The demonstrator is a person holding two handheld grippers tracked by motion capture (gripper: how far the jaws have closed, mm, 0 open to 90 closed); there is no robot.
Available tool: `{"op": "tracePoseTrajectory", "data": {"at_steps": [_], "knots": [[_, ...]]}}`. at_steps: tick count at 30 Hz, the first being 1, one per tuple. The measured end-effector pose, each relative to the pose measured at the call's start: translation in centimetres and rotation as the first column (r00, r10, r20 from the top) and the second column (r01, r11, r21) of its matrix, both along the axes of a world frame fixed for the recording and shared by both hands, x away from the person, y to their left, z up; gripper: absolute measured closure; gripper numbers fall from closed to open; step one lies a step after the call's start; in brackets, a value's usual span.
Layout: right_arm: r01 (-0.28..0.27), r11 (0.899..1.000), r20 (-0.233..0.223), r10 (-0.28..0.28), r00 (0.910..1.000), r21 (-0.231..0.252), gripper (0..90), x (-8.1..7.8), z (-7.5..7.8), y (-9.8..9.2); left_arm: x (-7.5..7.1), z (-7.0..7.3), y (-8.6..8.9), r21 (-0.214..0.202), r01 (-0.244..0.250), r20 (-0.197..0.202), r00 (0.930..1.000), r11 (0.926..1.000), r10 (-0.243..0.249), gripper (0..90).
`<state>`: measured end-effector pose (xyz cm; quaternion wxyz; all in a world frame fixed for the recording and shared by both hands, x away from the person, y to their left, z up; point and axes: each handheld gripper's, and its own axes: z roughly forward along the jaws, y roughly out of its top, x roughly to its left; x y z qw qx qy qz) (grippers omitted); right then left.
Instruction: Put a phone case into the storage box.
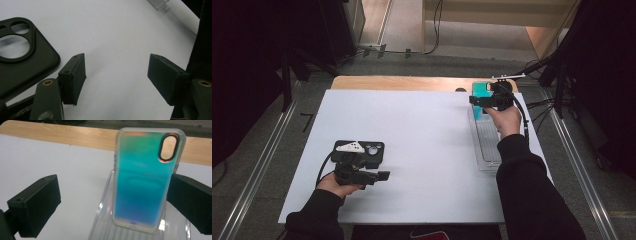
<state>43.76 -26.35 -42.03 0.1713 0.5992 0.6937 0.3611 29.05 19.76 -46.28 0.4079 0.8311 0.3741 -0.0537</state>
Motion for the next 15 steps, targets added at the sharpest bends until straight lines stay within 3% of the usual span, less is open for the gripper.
{"op": "tracePoseTrajectory", "data": {"at_steps": [5, 9, 15], "knots": [[-0.064, 0.998, 0.014, 0.064, 0.9979, 0.013, 0.0, -1.9, 0.9, 1.0, 0.1, 0.1, 0.1, 0.001, -0.008, -0.005, 1.0, 1.0, 0.008, 31.0], [-0.144, 0.989, 0.012, 0.144, 0.9895, 0.033, 0.0, -3.6, 1.3, 2.0, 0.1, 0.1, 0.2, 0.008, -0.011, -0.006, 0.9999, 0.9999, 0.011, 31.0], [-0.207, 0.976, 0.028, 0.206, 0.9781, 0.061, 0.0, -5.5, 1.1, 2.9, 0.3, 0.3, 0.2, 0.011, -0.009, -0.011, 0.9999, 0.9999, 0.009, 31.0]]}}
